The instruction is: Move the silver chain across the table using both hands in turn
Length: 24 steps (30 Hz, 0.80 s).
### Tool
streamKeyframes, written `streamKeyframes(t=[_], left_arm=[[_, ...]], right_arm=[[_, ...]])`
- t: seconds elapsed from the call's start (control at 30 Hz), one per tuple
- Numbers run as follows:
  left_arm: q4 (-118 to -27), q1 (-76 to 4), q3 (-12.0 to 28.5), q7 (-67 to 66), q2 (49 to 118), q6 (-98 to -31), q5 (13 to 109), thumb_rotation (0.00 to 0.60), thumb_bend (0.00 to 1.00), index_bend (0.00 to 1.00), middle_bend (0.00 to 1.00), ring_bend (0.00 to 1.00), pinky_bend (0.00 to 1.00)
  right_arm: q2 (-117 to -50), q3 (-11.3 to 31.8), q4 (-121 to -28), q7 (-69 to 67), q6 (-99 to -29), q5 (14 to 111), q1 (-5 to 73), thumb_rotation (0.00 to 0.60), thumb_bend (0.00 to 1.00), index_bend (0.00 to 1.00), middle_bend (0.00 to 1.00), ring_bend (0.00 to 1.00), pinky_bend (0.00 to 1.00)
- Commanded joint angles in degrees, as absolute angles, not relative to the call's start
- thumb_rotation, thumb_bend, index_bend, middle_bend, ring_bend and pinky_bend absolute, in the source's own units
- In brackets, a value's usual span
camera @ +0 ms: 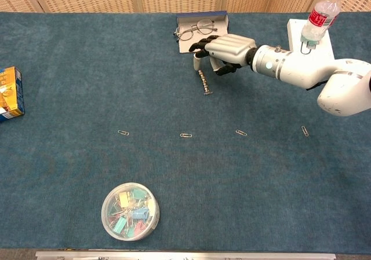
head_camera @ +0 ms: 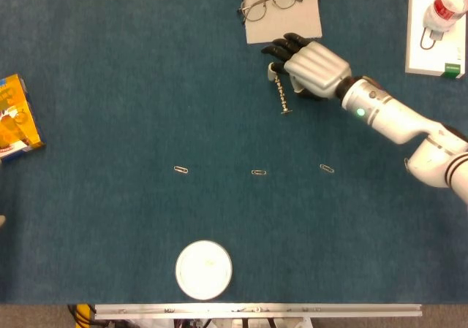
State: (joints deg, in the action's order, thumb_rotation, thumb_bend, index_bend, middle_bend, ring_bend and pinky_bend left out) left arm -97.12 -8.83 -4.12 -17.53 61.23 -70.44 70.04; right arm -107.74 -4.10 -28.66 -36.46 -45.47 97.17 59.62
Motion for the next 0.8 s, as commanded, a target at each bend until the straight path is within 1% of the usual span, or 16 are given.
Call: streamKeyframes(t=[0.03, 0.43, 0.8], left_arm=[[-97.02, -8.66, -4.12, -17.24, 61.18, -70.38, 70.03, 0.600, 0.10, 0.24, 0.00, 0.00, 0.00], [-96.47, -8.10, -4.19, -14.71, 60.69, -69.32, 70.31, 0.600, 0.10, 0.24, 0.00, 0.00, 0.00], [-96.68, -7.96, -4.02, -14.47, 60.50, -68.89, 70.35, 0.600, 0.10, 0.25, 0.00, 0.00, 0.00]], right_arm=[[-108.98, -4.34, -27.24, -37.09, -45.02, 97.13, 60.13, 0.600, 1.00, 0.36, 0.10, 0.00, 0.04], [-111.97, -5.71, -23.16, -38.96, -43.60, 97.47, 61.13, 0.600, 1.00, 0.36, 0.10, 0.00, 0.04], [-112.35, -7.18, -21.03, -39.92, -42.53, 97.62, 60.27, 0.600, 1.00, 0.36, 0.10, 0.00, 0.04]])
